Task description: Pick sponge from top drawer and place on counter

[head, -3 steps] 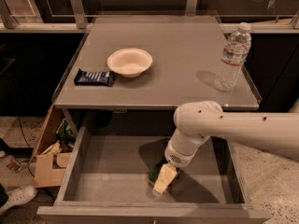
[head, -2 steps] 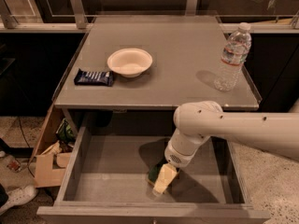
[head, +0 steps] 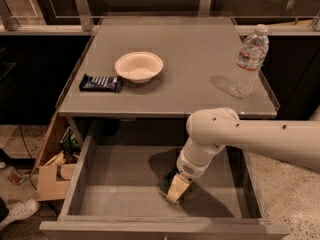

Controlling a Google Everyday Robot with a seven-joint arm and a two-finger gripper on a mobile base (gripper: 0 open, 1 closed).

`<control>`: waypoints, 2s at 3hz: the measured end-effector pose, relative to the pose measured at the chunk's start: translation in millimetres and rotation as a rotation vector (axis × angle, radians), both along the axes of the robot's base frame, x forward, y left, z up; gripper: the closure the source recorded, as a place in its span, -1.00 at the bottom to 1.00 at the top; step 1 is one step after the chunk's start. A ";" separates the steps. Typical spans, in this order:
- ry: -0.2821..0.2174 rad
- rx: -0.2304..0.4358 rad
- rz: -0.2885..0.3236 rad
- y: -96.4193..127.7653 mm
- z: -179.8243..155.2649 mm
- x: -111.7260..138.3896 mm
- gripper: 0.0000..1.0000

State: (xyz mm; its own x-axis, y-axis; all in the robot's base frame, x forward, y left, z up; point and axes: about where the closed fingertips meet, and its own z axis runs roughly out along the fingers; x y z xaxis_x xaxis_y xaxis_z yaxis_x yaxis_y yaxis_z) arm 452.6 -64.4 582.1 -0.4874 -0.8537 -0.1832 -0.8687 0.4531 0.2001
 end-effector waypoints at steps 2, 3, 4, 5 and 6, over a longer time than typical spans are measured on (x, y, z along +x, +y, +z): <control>0.000 0.000 0.000 0.0 0.0 0.0 0.72; 0.000 0.000 0.000 0.0 4.4 -0.1 1.00; -0.002 0.022 0.058 -3.1 39.4 -5.6 1.00; 0.009 0.021 0.106 -10.0 67.0 -10.7 1.00; -0.018 0.005 0.141 -31.1 112.9 -17.1 1.00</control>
Offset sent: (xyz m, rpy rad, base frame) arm 0.0000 0.0000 0.0000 0.0000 0.0000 0.0000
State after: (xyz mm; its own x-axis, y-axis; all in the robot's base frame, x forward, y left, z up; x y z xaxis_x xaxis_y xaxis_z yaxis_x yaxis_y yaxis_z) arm 435.4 -95.5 695.0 -0.3590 -0.9126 -0.1956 -0.9273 0.3250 0.1858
